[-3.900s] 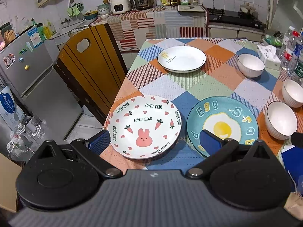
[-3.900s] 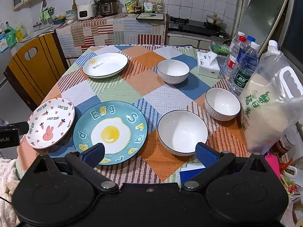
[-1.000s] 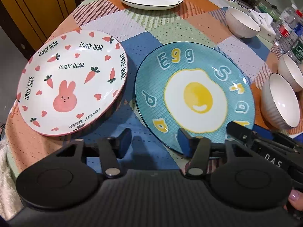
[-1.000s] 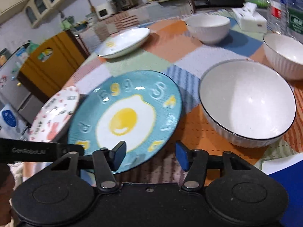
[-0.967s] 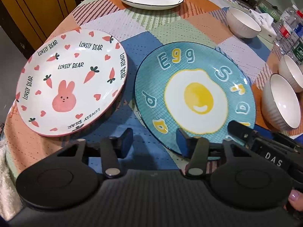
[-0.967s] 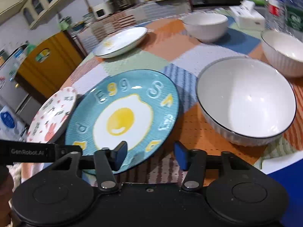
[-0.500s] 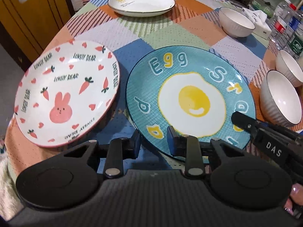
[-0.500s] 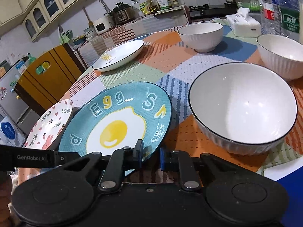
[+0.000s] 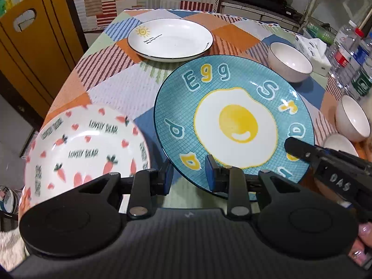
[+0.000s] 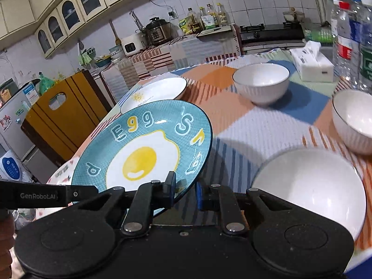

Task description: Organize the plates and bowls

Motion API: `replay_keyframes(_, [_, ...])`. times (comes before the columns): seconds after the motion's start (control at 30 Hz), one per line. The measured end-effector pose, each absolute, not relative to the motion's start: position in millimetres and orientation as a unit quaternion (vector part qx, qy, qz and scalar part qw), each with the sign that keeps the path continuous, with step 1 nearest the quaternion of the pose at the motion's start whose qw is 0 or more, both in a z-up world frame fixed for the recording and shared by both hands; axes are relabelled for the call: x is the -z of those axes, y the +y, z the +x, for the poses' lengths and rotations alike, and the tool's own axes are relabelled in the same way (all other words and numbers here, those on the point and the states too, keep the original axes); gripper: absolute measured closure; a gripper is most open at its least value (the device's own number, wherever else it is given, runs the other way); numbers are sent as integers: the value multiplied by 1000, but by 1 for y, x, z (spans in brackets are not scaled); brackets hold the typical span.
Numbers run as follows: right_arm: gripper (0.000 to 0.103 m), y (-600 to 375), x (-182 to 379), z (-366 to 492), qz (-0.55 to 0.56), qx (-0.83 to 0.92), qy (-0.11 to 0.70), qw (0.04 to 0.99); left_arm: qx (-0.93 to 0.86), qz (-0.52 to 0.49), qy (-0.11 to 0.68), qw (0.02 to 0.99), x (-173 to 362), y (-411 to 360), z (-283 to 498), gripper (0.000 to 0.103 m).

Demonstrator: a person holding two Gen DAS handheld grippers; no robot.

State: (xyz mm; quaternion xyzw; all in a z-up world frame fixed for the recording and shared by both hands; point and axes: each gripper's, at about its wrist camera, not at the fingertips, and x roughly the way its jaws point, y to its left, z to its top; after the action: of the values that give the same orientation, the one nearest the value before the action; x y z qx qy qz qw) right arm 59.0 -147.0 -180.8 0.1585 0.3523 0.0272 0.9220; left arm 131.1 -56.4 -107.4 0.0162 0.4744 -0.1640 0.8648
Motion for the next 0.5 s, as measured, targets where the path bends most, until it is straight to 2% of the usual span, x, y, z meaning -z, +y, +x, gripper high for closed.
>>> replay_keyframes(0.23, [82, -172, 182, 108, 137, -43, 383, 912, 179, 51, 470, 863, 110, -86, 163, 74])
replay_keyframes(0.5, [82, -182, 197, 132, 129, -23, 432, 893, 181, 42, 510, 840, 132, -101, 186, 74])
